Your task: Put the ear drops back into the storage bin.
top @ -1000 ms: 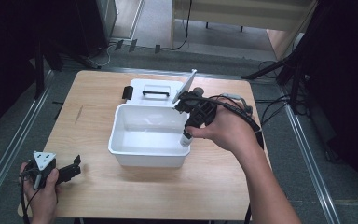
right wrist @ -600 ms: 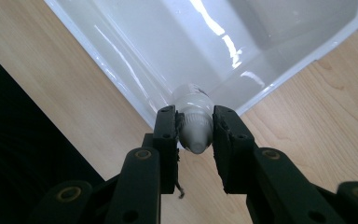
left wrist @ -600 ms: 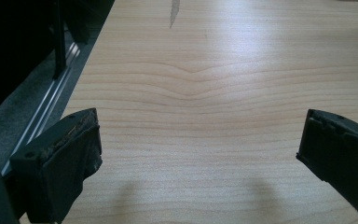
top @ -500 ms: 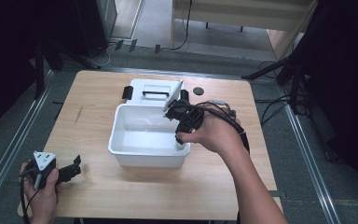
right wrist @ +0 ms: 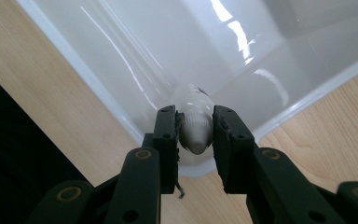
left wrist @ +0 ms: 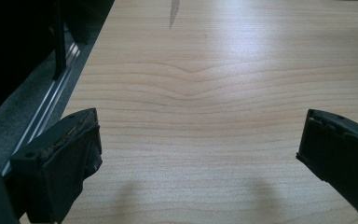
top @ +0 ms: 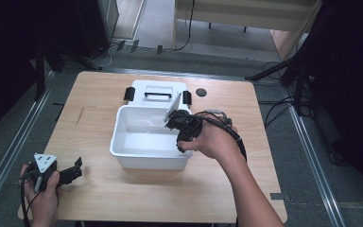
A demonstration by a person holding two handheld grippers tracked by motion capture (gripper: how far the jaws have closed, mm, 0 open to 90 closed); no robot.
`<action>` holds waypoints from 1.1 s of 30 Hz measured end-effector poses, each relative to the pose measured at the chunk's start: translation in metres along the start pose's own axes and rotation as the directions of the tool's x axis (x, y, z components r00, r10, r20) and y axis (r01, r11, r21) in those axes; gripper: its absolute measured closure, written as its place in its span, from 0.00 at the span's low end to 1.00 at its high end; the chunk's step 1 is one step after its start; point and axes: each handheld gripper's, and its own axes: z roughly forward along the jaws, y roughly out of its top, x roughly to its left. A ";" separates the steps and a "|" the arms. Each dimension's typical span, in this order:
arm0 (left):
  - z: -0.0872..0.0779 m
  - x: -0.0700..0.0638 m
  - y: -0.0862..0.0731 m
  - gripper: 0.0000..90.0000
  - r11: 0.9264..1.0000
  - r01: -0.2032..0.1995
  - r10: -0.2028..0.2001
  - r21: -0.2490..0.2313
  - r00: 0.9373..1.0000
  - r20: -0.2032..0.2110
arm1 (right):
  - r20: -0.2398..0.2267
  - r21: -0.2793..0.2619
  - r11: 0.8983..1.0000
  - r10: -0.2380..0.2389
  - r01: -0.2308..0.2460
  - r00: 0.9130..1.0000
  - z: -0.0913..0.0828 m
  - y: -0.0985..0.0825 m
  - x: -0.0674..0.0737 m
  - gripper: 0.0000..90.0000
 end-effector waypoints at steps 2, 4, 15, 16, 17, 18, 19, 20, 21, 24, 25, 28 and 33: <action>0.000 0.000 0.000 0.00 1.000 0.000 0.000 -0.003 1.000 0.000 | -0.006 0.002 1.000 0.003 -0.003 1.000 0.004 0.001 -0.001 0.80; 0.000 0.000 0.000 0.00 1.000 -0.001 0.001 -0.004 1.000 0.001 | -0.007 0.003 1.000 0.007 -0.007 1.000 0.010 0.001 -0.002 0.80; 0.000 0.000 0.000 0.00 1.000 0.000 0.000 -0.003 1.000 0.000 | -0.009 0.044 0.999 -0.005 0.005 1.000 0.036 0.005 -0.002 0.80; 0.000 0.000 0.000 0.00 1.000 0.000 0.000 -0.003 1.000 0.000 | -0.010 0.048 0.999 -0.006 0.006 1.000 0.038 0.005 -0.002 0.80; 0.000 0.000 0.000 0.00 1.000 0.000 0.000 -0.004 1.000 0.000 | -0.010 0.052 0.999 -0.007 0.008 1.000 0.040 0.005 -0.001 0.80; 0.000 0.000 0.000 0.00 1.000 0.000 0.000 -0.004 1.000 0.000 | -0.011 0.048 0.999 -0.017 0.018 1.000 0.041 0.006 -0.002 0.80; 0.000 0.000 0.000 0.00 1.000 0.000 0.000 -0.003 1.000 0.000 | -0.012 0.049 0.999 -0.015 0.015 1.000 0.042 0.006 -0.002 0.80; 0.000 0.000 0.000 0.00 1.000 0.000 0.000 -0.004 1.000 0.000 | -0.016 0.047 0.999 -0.007 0.008 1.000 0.044 0.006 -0.001 0.80; 0.000 0.000 0.000 0.00 1.000 0.000 0.000 -0.004 1.000 0.000 | -0.016 0.047 0.999 -0.002 0.003 1.000 0.045 0.006 -0.001 0.80; 0.000 0.000 0.000 0.00 1.000 -0.001 0.001 -0.003 1.000 0.000 | -0.011 0.058 0.998 0.000 0.000 1.000 0.050 0.008 -0.001 0.80; 0.000 0.000 0.000 0.00 1.000 0.000 0.000 -0.002 1.000 0.002 | -0.009 0.063 0.998 0.002 -0.001 1.000 0.051 0.008 -0.001 0.80; 0.000 0.000 0.000 0.00 1.000 0.000 0.000 -0.001 1.000 0.000 | -0.019 0.068 0.998 0.012 -0.011 1.000 0.051 0.009 -0.002 0.80; 0.000 0.000 0.000 0.00 1.000 0.000 0.000 -0.001 1.000 0.000 | -0.027 0.080 0.997 0.011 -0.009 1.000 0.052 0.010 -0.003 0.80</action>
